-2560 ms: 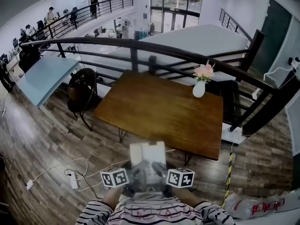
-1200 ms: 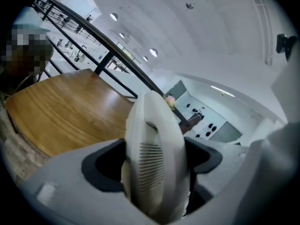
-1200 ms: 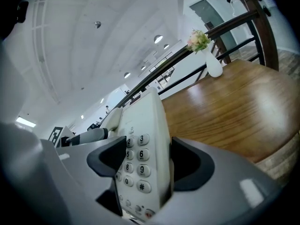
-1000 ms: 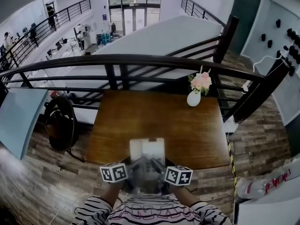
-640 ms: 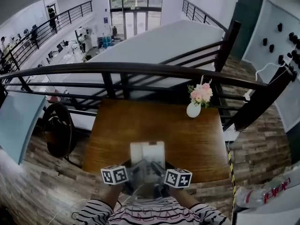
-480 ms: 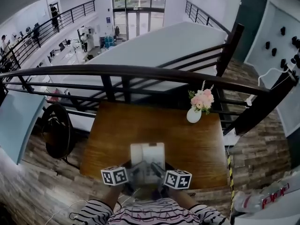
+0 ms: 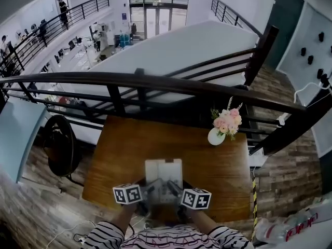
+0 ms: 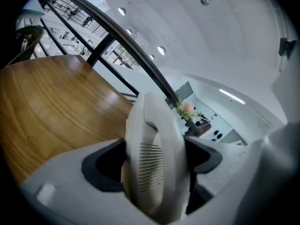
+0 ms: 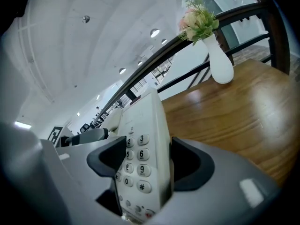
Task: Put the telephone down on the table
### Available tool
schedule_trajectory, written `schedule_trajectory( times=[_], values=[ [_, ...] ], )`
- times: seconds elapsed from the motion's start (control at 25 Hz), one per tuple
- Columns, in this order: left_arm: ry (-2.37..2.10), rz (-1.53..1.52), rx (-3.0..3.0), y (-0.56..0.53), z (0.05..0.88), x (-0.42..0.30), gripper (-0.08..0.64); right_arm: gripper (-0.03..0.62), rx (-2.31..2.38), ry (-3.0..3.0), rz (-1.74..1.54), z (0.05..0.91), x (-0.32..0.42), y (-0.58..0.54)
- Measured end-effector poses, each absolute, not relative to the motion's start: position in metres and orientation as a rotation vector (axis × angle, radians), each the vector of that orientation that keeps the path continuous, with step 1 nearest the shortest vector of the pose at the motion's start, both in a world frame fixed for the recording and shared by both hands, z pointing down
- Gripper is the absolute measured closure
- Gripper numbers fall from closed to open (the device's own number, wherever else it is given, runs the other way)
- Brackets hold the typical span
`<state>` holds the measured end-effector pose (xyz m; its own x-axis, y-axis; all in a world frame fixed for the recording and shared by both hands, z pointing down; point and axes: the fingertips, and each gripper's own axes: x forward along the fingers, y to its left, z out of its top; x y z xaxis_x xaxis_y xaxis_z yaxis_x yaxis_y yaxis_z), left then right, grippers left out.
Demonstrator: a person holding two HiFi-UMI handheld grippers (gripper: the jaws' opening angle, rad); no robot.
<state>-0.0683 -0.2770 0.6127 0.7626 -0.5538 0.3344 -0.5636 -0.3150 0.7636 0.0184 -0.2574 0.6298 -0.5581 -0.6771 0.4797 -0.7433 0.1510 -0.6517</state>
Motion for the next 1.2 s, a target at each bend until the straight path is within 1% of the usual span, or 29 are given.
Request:
schedule_trajectory(
  times=[0.72,1.2],
  values=[
    [-0.864,0.051,1.963,-0.439,0.664,-0.024,0.167,0.293,1.409,-2.315,1.441,0.683,0.062,-0.419],
    [-0.868,0.063,1.958,-0.520,0.695,-0.023,0.167,0.291,1.418,-2.311,1.447,0.709,0.066,-0.500]
  ],
)
